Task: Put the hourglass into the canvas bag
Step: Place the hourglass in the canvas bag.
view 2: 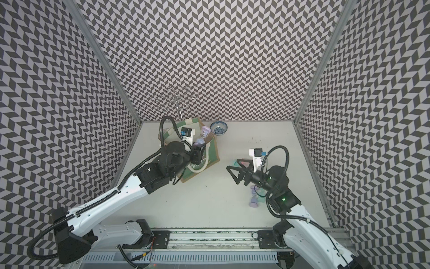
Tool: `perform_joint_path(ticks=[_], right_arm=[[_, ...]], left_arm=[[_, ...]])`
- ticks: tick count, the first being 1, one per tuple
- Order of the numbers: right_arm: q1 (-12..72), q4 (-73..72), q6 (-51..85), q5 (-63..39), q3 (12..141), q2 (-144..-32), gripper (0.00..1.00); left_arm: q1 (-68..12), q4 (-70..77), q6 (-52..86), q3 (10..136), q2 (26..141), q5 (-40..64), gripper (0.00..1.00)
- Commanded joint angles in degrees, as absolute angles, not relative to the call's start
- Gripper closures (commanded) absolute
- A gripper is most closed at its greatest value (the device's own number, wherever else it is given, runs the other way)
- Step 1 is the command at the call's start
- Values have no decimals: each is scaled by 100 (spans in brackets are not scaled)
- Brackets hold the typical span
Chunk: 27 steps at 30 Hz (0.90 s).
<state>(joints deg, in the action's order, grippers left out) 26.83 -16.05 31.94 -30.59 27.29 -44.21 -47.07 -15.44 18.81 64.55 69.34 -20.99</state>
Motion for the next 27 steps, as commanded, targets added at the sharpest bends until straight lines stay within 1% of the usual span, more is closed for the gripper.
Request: perform_joint_path(ticks=[1, 7, 10, 16, 20, 24, 27], right_arm=[[2692, -2018, 3127, -3239, 2964, -4550, 1], [2703, -2056, 3138, -3314, 3099, -4829, 1], [2700, -2087, 3185, -3278, 3061, -4836, 1], [2708, -2144, 3181, -3254, 3106, -4935, 1], [2715, -2127, 3200, -3299, 3156, -4994, 1], [2713, -2232, 3284, -3229, 3082, -4999, 1], [2709, -2231, 3278, -3219, 3060, -4999, 1]], left_arm=[[-4428, -1687, 2024, 6715, 7084, -2267, 75], [-3700, -1565, 2018, 6842, 7542, -1965, 75], [-3372, -1573, 2064, 6955, 7809, -1594, 76], [-3038, -1716, 1959, 7216, 8377, -1442, 75], [-2903, -1757, 1756, 7254, 8666, -1347, 73], [-2700, -1851, 1652, 7298, 8994, -960, 70], [-2668, -2049, 1609, 7392, 9220, -1115, 70]])
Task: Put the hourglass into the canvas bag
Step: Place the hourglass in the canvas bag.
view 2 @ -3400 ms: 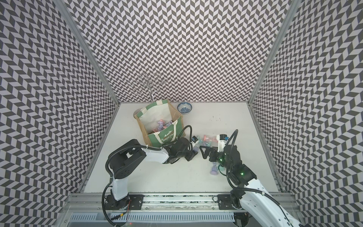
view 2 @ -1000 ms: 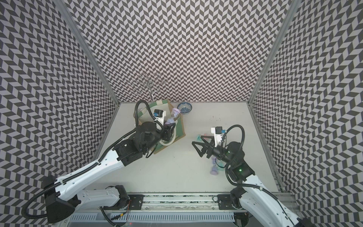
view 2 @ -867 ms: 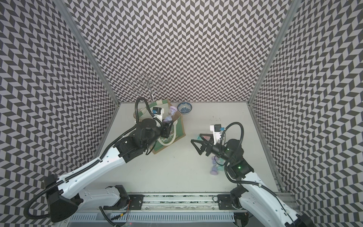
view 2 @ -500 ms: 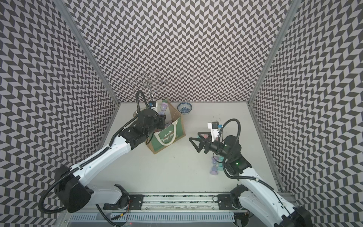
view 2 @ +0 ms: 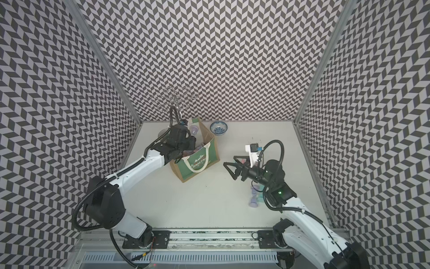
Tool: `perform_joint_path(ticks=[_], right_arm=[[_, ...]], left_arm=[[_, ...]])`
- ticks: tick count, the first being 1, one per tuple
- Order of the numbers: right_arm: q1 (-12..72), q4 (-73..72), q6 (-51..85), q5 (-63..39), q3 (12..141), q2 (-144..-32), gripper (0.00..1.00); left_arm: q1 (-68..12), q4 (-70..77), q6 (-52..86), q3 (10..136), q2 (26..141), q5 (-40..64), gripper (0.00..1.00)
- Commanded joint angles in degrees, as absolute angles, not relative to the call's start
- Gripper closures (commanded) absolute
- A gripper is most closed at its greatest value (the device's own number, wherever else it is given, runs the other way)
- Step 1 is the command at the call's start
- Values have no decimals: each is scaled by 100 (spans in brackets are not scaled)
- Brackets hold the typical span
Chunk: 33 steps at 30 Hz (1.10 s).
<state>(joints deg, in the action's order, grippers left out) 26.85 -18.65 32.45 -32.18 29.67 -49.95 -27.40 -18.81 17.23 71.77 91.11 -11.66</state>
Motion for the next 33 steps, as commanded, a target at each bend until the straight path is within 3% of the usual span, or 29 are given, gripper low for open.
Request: perform_joint_path(ticks=[1, 23, 33], right_arm=[[2710, -2239, 3283, -3198, 3038, -4998, 1], [2714, -2041, 3284, -2751, 2899, -4731, 1], [2704, -1870, 3282, -2577, 2960, -4692, 1]], left_arm=[[-2651, -2025, 1610, 7358, 9256, -1069, 69], [-2513, -2020, 1756, 7010, 9335, -804, 49], [-2512, -1894, 1850, 6945, 8735, -584, 35]])
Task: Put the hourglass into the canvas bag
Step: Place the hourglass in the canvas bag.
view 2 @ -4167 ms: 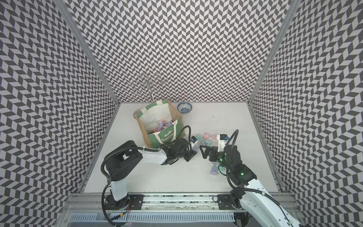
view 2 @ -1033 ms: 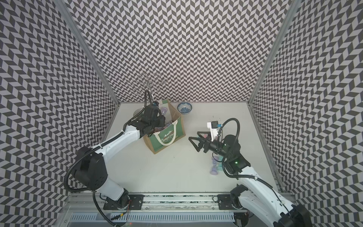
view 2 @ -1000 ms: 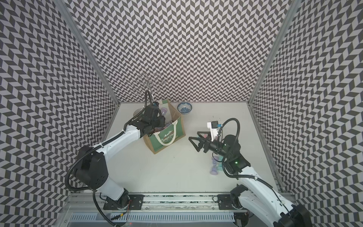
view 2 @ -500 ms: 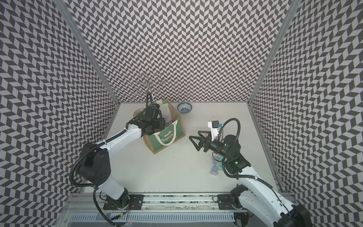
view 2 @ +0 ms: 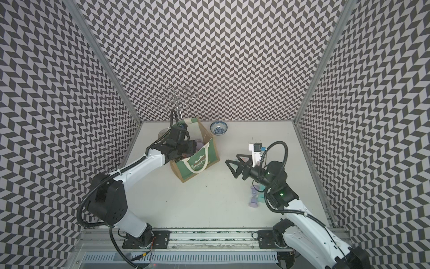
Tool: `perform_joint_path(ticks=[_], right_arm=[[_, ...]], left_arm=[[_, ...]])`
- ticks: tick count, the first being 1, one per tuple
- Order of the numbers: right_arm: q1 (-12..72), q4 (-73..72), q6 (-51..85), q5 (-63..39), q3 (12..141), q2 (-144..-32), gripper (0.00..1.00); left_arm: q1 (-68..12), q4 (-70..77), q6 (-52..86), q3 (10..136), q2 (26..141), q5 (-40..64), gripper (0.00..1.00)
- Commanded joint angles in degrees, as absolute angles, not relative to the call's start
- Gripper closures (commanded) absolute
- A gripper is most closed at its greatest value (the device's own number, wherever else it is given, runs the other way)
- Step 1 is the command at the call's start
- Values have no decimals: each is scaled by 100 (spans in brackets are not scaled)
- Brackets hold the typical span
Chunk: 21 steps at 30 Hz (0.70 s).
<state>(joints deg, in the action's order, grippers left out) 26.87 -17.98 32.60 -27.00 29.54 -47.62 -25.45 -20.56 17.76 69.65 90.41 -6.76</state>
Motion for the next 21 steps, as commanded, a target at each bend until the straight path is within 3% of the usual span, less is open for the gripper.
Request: perform_joint_path(ticks=[1, 21], right_arm=[[2706, -1838, 3278, -2522, 2966, -4698, 1], [2669, 6, 3114, -1188, 3236, -4025, 1]], left_arm=[[-2514, -1890, 1869, 6939, 8669, -571, 35], [-3034, -1094, 1627, 6485, 6977, -35, 32]])
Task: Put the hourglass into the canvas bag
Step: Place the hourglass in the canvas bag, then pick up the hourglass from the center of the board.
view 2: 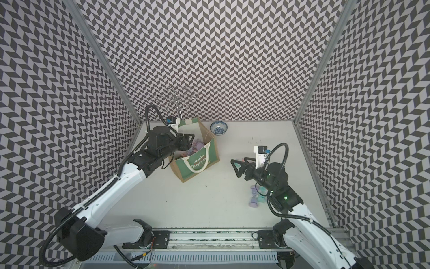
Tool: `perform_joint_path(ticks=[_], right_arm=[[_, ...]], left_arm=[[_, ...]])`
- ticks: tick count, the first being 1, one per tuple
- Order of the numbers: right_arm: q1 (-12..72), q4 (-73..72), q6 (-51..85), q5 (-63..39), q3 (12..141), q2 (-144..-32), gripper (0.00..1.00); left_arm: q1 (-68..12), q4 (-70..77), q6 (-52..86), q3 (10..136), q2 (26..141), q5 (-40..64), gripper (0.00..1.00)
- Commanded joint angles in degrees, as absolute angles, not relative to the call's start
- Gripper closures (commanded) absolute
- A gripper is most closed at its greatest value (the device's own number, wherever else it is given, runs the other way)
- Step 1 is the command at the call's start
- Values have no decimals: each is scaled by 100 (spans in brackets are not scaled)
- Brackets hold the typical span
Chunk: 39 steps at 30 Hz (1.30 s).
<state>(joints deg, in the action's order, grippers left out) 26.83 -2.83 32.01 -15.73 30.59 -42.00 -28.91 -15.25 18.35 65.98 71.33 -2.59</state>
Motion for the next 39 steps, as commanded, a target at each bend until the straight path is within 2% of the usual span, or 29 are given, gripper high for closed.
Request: perform_joint_path(ticks=[1, 12, 19, 39], right_arm=[[2657, 112, 3116, -1134, 3228, -3949, 1], [2651, 1448, 3329, -199, 3255, -3156, 1], [2650, 1998, 3572, 250, 3237, -2887, 1], [2653, 1593, 3415, -31, 3044, -2584, 1]], left_arm=[[-3142, -952, 1488, 6414, 6938, 14, 31], [-4055, -121, 346, 6100, 7211, 474, 31], [-4499, 144, -401, 6121, 7869, 805, 30], [-4834, -113, -1149, 7694, 10754, 1351, 30]])
